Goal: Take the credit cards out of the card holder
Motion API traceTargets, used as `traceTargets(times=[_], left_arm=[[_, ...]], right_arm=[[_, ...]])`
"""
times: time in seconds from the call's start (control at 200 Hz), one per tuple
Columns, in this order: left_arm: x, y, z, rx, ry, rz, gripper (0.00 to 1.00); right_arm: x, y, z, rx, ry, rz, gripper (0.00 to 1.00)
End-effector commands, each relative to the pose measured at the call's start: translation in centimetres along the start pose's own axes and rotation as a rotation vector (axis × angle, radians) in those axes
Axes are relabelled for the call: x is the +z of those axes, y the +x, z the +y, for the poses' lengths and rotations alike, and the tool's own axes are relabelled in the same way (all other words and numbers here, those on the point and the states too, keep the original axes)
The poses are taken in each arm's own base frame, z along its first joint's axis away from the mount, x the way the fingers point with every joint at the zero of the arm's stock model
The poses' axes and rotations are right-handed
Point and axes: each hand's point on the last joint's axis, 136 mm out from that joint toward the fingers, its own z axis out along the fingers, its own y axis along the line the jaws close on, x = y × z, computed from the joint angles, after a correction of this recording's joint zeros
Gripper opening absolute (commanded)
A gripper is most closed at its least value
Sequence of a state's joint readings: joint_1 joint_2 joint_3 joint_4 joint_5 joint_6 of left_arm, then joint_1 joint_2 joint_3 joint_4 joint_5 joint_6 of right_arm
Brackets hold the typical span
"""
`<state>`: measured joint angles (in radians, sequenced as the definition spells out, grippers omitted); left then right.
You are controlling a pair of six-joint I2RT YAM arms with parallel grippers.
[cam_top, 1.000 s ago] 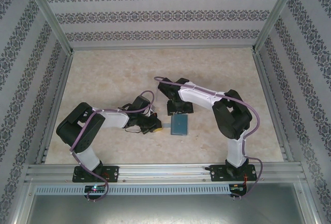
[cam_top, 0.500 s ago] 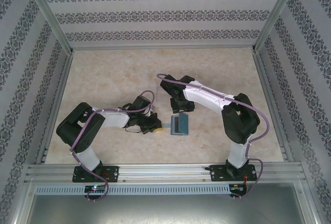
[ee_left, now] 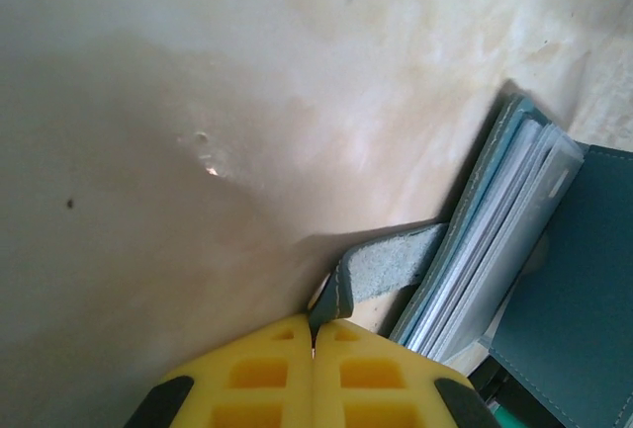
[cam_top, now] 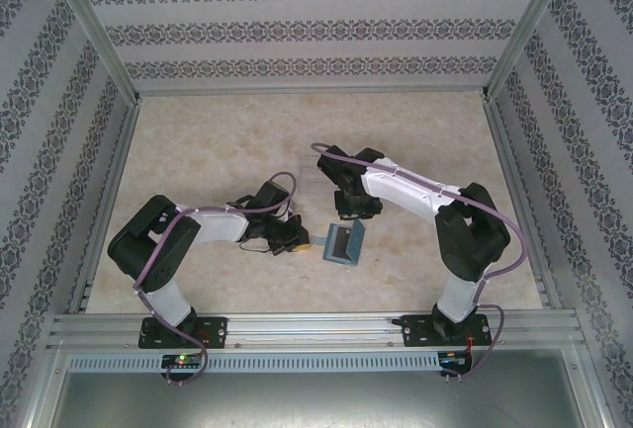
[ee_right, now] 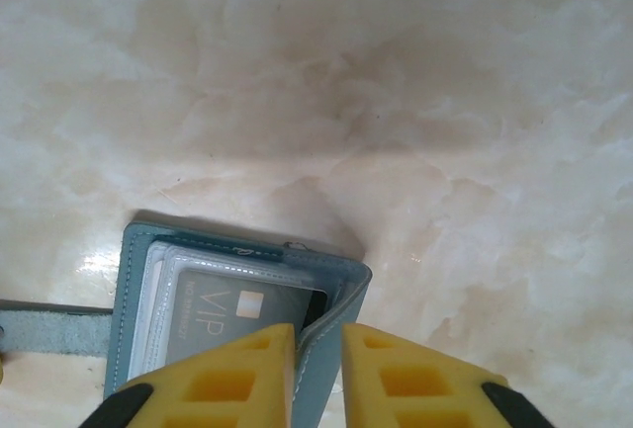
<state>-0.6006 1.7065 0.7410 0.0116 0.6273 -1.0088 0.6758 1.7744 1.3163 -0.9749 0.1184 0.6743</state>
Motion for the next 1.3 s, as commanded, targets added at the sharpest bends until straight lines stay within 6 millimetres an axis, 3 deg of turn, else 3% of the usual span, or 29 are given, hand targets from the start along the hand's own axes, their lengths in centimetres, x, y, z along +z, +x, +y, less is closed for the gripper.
traceTargets(times=[0.0, 0.15, 0.375, 0.704, 0.954, 1.299], left_arm=[[-0.3, -0.1, 3.3, -0.045, -0.137, -0.028, 0.00], [-0.4, -0.2, 3.3, -0.044, -0.140, -0.035, 0.00], [-1.2, -0.5, 3.5, -0.047, -0.160, -0.061, 0.00], [-1.8, -0.8, 3.6, -0.054, -0.175, -0.081, 0.00], [-2.2, -0.8, 3.5, -0.055, -0.177, -0.091, 0.00], [-2.4, -0.9, 3.3, -0.058, -0.178, -0.097, 0.00]], right_arm=[[-0.3, 0.5, -0.3, 0.016, -0.029, 0.013, 0.16], [-0.6, 0.7, -0.3, 0.021, -0.046, 0.013, 0.11], [-0.8, 1.5, -0.9, 0.027, -0.047, 0.020, 0.15], [-0.1, 3.5, -1.8, 0.061, -0.062, 0.044, 0.38], [0.7, 4.8, -1.4, 0.136, -0.147, 0.053, 0.33], [1.4, 5.6, -1.4, 0.300, -0.310, 0.023, 0.34]])
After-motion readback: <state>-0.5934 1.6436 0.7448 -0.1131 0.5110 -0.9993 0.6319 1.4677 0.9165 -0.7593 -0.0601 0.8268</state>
